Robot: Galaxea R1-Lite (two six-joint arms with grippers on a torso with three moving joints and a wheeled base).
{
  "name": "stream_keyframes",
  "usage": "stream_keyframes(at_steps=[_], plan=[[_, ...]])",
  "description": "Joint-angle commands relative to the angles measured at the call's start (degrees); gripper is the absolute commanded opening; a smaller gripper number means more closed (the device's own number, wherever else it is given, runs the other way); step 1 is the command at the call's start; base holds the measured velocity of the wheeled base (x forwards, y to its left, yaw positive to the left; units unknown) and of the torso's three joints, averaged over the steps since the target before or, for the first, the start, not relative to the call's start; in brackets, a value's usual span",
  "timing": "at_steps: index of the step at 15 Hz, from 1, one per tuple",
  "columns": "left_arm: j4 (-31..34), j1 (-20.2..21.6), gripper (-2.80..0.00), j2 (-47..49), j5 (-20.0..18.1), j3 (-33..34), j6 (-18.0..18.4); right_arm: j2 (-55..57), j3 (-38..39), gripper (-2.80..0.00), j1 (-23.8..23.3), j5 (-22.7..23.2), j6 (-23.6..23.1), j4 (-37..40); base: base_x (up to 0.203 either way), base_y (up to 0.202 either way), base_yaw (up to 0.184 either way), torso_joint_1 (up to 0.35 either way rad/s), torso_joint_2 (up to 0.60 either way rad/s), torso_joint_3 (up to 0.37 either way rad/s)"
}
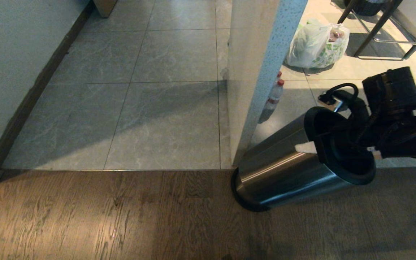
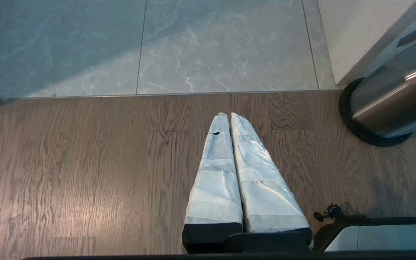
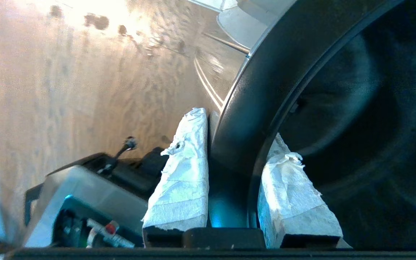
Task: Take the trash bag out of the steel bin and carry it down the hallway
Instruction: Place the outer trash can on the ground
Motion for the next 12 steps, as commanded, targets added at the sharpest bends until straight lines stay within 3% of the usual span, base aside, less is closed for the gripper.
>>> stream_keyframes(at_steps=[1,6,12], plan=[[0.00,0.00,-2.80,0.00,0.04,0.00,-0.01,-7.41,0.16,-2.80,0.04,0.02,-0.06,2.58,0.000,0.000,0.000,0.000,0.00,0.000],[0.00,0.00,-2.80,0.00,0.04,0.00,-0.01,-18.42,-0.20,-2.80,0.06,-0.30,-0.08,12.32,0.000,0.000,0.000,0.000,0.00,0.000],[0.00,0.00,-2.80,-0.05,0.04,0.00,-0.01,-30.31,-0.84,-2.80,-0.24,-1.46,0.15,17.57,0.000,0.000,0.000,0.000,0.00,0.000]])
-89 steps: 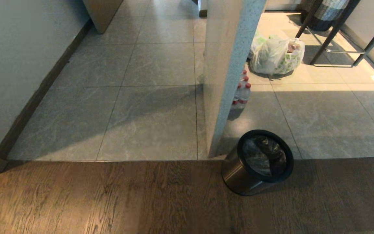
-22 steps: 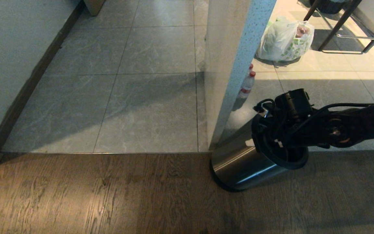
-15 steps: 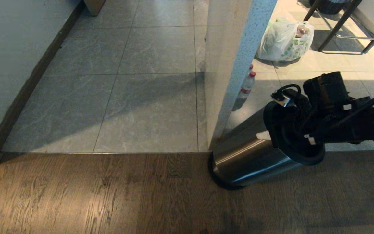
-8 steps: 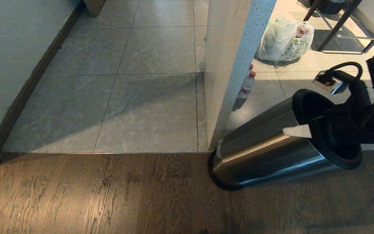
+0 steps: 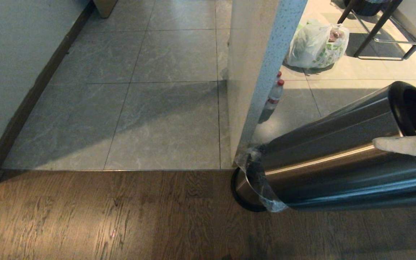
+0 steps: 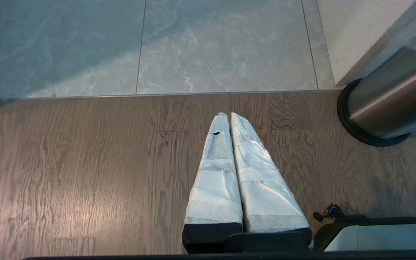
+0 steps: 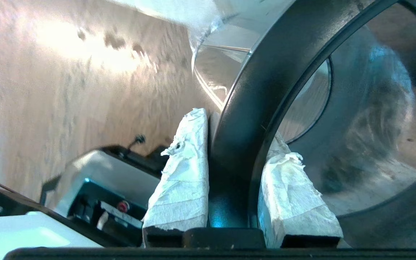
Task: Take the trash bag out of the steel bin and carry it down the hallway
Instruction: Place the outer trash can on the ground
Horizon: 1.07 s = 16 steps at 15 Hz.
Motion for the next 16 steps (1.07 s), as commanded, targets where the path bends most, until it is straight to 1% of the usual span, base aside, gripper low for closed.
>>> stream_keyframes(at_steps=[1,2,4,6,8,9,11,13,16], plan=[[-0.03,0.00,-2.80,-0.05,0.04,0.00,-0.01,-5.34,-0.22,-2.80,-0.11,-0.61,0.26,1.06,0.000,0.000,0.000,0.000,0.00,0.000],[-0.03,0.00,-2.80,-0.07,0.04,0.00,-0.01,-5.85,-0.51,-2.80,-0.31,-0.83,0.37,1.40,0.000,0.000,0.000,0.000,0.00,0.000],[-0.03,0.00,-2.80,0.00,0.04,0.00,-0.01,-6.18,-0.80,-2.80,-3.69,-1.80,0.31,1.61,0.000,0.000,0.000,0.000,0.00,0.000],[-0.03,0.00,-2.80,0.00,0.04,0.00,-0.01,-5.47,0.15,-2.80,-6.21,-6.20,0.42,1.48,0.000,0.000,0.000,0.000,0.00,0.000],[-0.03,0.00,-2.80,0.00,0.04,0.00,-0.01,-3.05,1.37,-2.80,-8.58,-12.04,0.40,1.07,0.000,0.000,0.000,0.000,0.00,0.000],[-0.03,0.00,-2.80,0.00,0.04,0.00,-0.01,-1.78,2.09,-2.80,-10.73,-14.15,0.49,0.71,0.000,0.000,0.000,0.000,0.00,0.000],[-0.03,0.00,-2.80,0.00,0.04,0.00,-0.01,1.27,3.69,-2.80,-15.86,-15.66,0.85,-0.65,0.000,0.000,0.000,0.000,0.00,0.000],[-0.03,0.00,-2.80,0.00,0.04,0.00,-0.01,5.48,6.33,-2.80,-20.75,-15.97,1.03,-5.30,0.000,0.000,0.000,0.000,0.00,0.000],[-0.03,0.00,-2.80,0.00,0.04,0.00,-0.01,15.02,11.36,-2.80,-29.96,-15.58,1.32,-18.14,0.000,0.000,0.000,0.000,0.00,0.000]])
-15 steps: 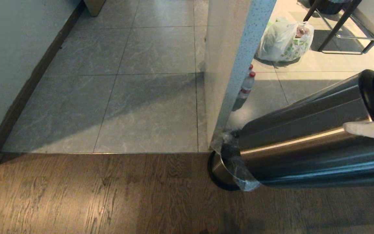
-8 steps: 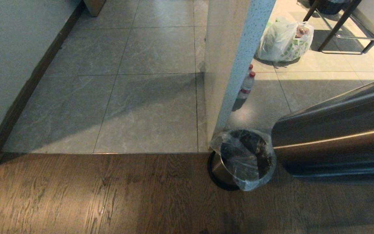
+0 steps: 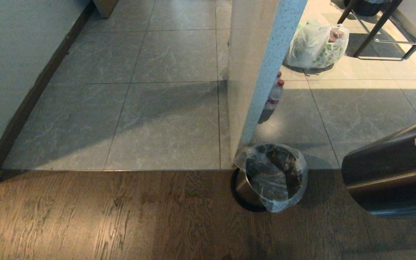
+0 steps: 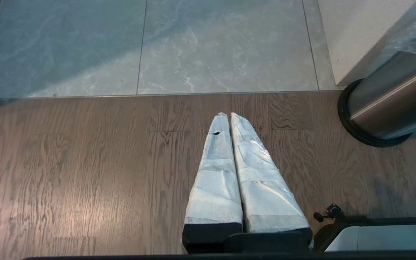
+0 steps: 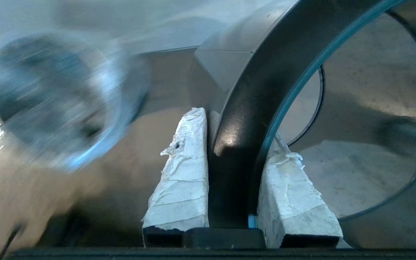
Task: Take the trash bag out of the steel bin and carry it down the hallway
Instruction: Place the outer trash can on the ground
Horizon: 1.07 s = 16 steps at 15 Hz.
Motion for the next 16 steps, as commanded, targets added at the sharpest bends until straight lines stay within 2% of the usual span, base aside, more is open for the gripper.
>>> stream_keyframes(at_steps=[1,5,9,12,14,15,16], plan=[[0.00,0.00,-2.80,-0.03,0.02,0.00,-0.01,10.75,2.86,-2.80,-5.58,0.76,-0.02,-7.38,0.000,0.000,0.000,0.000,0.00,0.000],[0.00,0.00,-2.80,-0.01,0.02,0.00,-0.01,30.22,2.74,-2.80,-14.56,6.00,0.16,-23.01,0.000,0.000,0.000,0.000,0.00,0.000],[0.00,0.00,-2.80,0.00,0.02,0.00,-0.01,47.59,-3.51,-2.80,-20.13,14.35,0.33,-34.19,0.000,0.000,0.000,0.000,0.00,0.000],[0.00,0.00,-2.80,0.00,0.02,0.00,-0.01,56.25,-12.18,-2.80,-22.52,21.42,0.37,-38.58,0.000,0.000,0.000,0.000,0.00,0.000],[0.00,0.00,-2.80,-0.03,0.02,0.00,-0.01,57.52,-13.48,-2.80,-23.48,24.74,0.19,-39.59,0.000,0.000,0.000,0.000,0.00,0.000],[0.00,0.00,-2.80,0.00,0.02,0.00,-0.01,57.47,-13.45,-2.16,-23.98,26.93,-0.39,-39.47,0.000,0.000,0.000,0.000,0.00,0.000],[0.00,0.00,-2.80,-0.09,0.02,0.00,-0.01,57.63,-13.14,0.00,-24.34,28.43,-1.06,-39.49,0.000,0.000,0.000,0.000,0.00,0.000]])
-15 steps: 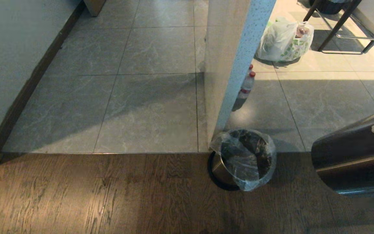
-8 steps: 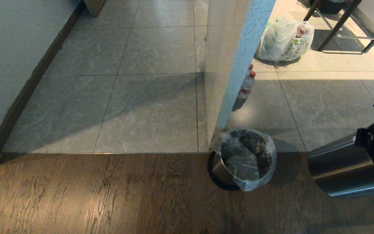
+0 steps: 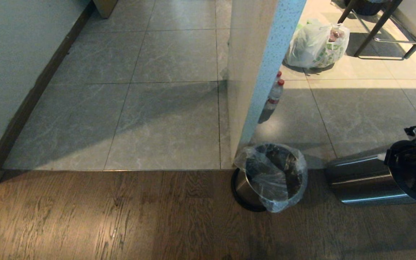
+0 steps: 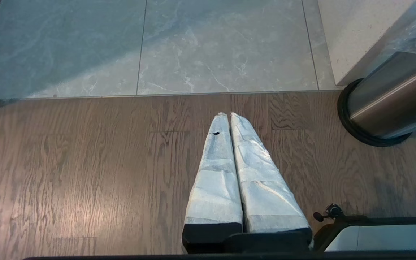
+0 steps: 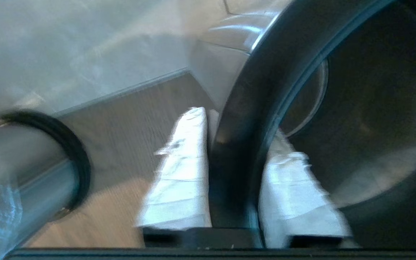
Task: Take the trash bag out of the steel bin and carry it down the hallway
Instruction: Place the outer trash can on the ground, then pick up the trash bag
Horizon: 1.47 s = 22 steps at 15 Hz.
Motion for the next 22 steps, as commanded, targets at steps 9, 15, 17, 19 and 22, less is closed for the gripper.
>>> stream_keyframes(at_steps=[9,15,17,19,22], plan=[[0.01,0.00,-2.80,0.00,0.03,0.00,-0.01,-13.23,5.38,0.00,0.56,4.48,-0.08,1.51,0.000,0.000,0.000,0.000,0.00,0.000],[0.01,0.00,-2.80,0.00,0.03,0.00,-0.01,-29.25,18.68,-2.80,12.10,12.07,-1.29,14.51,0.000,0.000,0.000,0.000,0.00,0.000],[0.01,0.00,-2.80,0.00,0.03,0.00,-0.01,-30.59,20.75,-2.80,15.84,12.06,-0.88,16.50,0.000,0.000,0.000,0.000,0.00,0.000],[0.01,0.00,-2.80,0.00,0.03,0.00,-0.01,-29.97,22.37,-2.80,17.68,12.13,-1.02,16.98,0.000,0.000,0.000,0.000,0.00,0.000],[0.01,0.00,-2.80,-0.05,0.03,0.00,-0.01,-25.21,23.25,-2.80,17.72,12.07,-1.25,16.85,0.000,0.000,0.000,0.000,0.00,0.000]])
